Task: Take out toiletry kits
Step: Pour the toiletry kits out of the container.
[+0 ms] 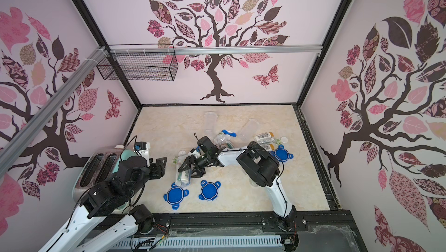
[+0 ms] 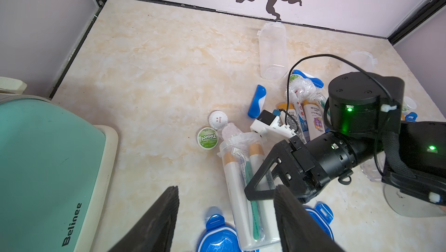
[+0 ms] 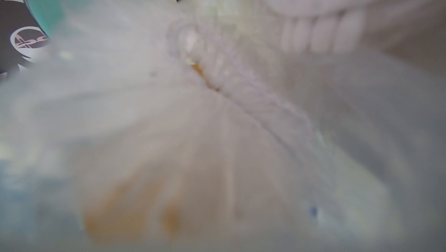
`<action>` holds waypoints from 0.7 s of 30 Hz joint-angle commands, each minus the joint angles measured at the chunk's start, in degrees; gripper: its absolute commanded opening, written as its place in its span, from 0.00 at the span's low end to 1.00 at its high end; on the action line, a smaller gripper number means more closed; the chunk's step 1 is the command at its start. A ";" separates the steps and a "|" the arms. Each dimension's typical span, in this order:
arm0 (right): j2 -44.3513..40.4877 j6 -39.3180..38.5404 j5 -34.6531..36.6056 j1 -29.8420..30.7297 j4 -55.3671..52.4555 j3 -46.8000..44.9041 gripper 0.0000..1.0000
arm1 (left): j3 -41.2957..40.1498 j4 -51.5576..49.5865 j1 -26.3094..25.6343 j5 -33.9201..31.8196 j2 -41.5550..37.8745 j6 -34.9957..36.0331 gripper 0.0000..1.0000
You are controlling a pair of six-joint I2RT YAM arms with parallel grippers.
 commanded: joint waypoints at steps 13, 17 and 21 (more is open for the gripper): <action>-3.95 20.70 -2.91 -0.36 25.82 -4.04 0.62 | -0.79 1.12 0.17 -0.46 -0.33 0.38 0.67; -4.36 22.92 -1.39 -0.35 28.03 -5.23 0.60 | -0.80 1.05 0.18 -0.39 -0.32 0.42 0.67; -4.13 27.20 -0.78 -0.44 32.47 -6.31 0.60 | -0.83 0.96 0.11 -0.60 -0.39 0.38 0.67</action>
